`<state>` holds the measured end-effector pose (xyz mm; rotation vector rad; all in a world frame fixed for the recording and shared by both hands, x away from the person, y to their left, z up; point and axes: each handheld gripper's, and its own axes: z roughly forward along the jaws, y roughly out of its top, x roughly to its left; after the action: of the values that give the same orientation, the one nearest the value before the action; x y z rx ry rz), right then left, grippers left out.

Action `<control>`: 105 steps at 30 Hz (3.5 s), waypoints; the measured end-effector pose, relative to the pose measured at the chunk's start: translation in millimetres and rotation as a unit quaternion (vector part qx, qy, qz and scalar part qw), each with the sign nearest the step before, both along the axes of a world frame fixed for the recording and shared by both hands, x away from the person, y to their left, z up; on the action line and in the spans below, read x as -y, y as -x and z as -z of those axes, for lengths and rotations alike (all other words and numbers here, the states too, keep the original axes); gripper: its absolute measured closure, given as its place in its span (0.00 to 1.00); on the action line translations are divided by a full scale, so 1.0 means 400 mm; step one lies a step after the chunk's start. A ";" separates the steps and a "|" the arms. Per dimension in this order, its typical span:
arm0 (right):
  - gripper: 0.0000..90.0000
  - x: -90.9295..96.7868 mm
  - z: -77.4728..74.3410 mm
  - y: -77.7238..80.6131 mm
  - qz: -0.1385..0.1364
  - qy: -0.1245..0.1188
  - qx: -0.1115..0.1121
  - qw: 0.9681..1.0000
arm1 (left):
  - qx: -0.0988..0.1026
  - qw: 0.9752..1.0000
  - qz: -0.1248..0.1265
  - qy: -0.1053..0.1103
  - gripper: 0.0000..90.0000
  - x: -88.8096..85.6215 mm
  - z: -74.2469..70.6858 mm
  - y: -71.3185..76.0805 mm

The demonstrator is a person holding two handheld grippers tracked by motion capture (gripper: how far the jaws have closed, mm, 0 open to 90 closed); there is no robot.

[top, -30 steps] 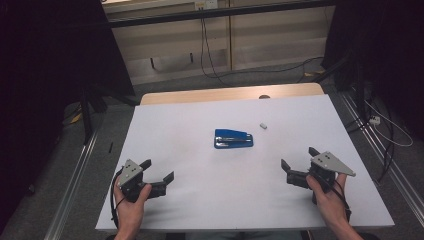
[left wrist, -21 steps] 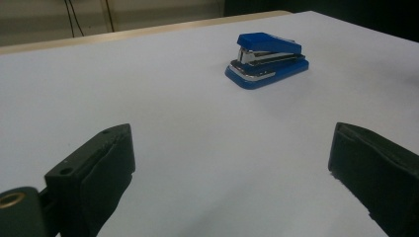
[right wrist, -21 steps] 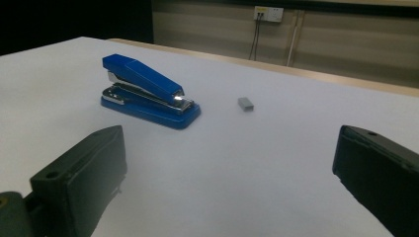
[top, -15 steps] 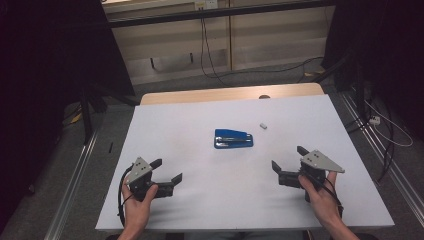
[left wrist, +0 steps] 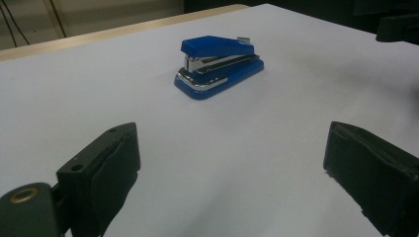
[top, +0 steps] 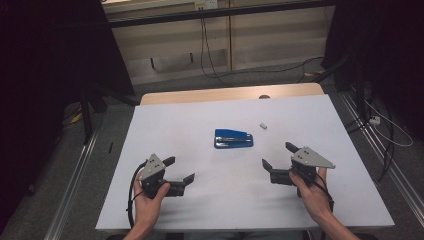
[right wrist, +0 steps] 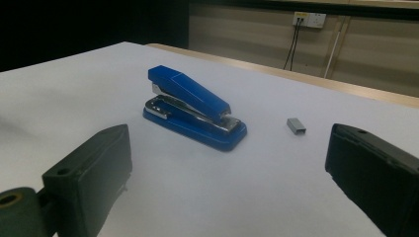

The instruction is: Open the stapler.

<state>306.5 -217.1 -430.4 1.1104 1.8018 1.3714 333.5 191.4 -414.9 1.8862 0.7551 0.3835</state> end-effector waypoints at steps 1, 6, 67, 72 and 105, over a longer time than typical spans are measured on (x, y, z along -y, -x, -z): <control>0.04 0.000 0.000 0.000 0.000 0.000 0.000 1.000 | -0.003 1.000 0.003 0.005 0.08 0.003 0.000 -0.002; 0.02 -0.031 -0.005 -0.030 -0.012 -0.001 -0.002 1.000 | -0.014 1.000 0.007 0.021 0.08 0.017 0.014 -0.036; 0.48 -0.146 0.008 -0.230 -0.059 -0.013 -0.036 0.998 | 0.014 1.000 0.000 0.010 0.09 0.206 -0.024 -0.254; 0.66 -0.154 0.017 -0.234 -0.079 -0.002 -0.047 0.996 | 0.005 1.000 0.004 -0.011 0.09 0.212 -0.007 -0.257; 1.00 -0.181 0.029 -0.230 -0.124 0.005 -0.066 0.990 | -0.017 0.999 0.029 -0.035 0.94 0.204 0.017 -0.266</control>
<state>398.5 -144.8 -442.0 1.0193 2.0989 1.4560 439.9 109.9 -421.8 1.9808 0.7152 0.3472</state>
